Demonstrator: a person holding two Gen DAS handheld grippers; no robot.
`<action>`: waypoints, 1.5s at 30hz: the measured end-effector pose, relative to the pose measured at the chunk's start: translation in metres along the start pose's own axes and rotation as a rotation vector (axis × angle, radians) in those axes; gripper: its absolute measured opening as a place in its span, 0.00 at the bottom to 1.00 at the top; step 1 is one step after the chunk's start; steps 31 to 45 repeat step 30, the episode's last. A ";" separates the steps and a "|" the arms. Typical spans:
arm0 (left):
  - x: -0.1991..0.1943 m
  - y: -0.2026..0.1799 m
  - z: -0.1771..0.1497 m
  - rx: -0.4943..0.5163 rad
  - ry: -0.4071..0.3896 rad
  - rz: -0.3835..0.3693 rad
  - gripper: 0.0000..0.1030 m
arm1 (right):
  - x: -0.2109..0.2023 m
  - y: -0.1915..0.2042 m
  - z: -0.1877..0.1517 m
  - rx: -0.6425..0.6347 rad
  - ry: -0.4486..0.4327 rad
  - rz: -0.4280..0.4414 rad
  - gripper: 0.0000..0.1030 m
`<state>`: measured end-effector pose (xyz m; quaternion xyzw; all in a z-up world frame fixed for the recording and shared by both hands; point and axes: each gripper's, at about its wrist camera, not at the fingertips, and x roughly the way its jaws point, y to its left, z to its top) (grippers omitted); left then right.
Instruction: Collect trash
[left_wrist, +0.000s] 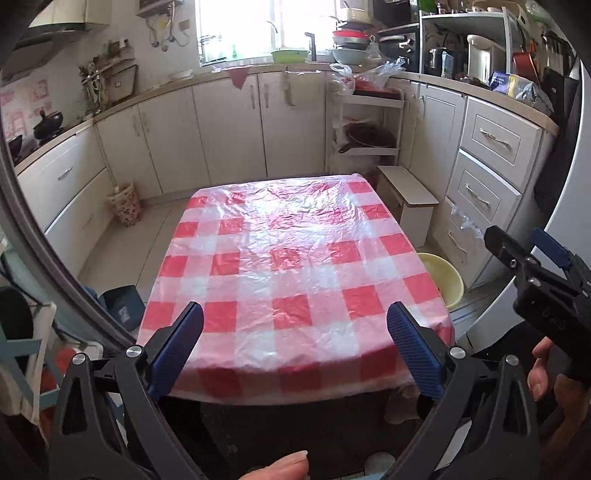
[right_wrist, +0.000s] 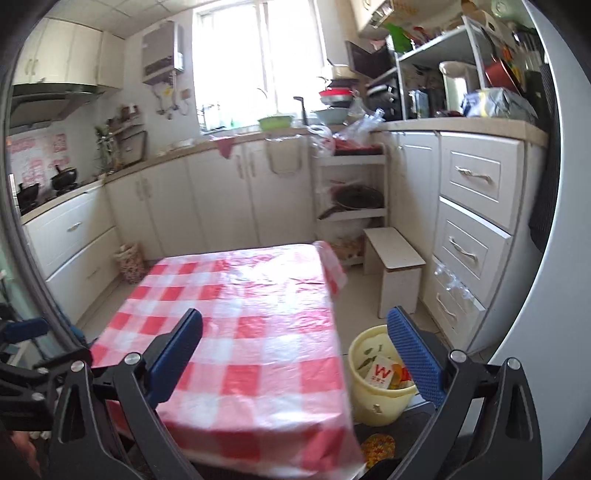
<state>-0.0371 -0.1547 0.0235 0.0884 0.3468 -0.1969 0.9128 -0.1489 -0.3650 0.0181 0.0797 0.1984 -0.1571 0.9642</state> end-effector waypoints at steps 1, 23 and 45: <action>-0.007 0.008 -0.006 -0.009 0.000 0.003 0.93 | -0.007 0.007 0.001 -0.003 -0.004 0.009 0.93; -0.065 0.049 -0.070 -0.082 -0.022 0.067 0.93 | -0.097 0.050 -0.028 0.022 -0.038 0.042 0.93; -0.045 0.058 -0.077 -0.107 0.047 0.067 0.93 | -0.090 0.049 -0.033 0.032 -0.023 0.037 0.93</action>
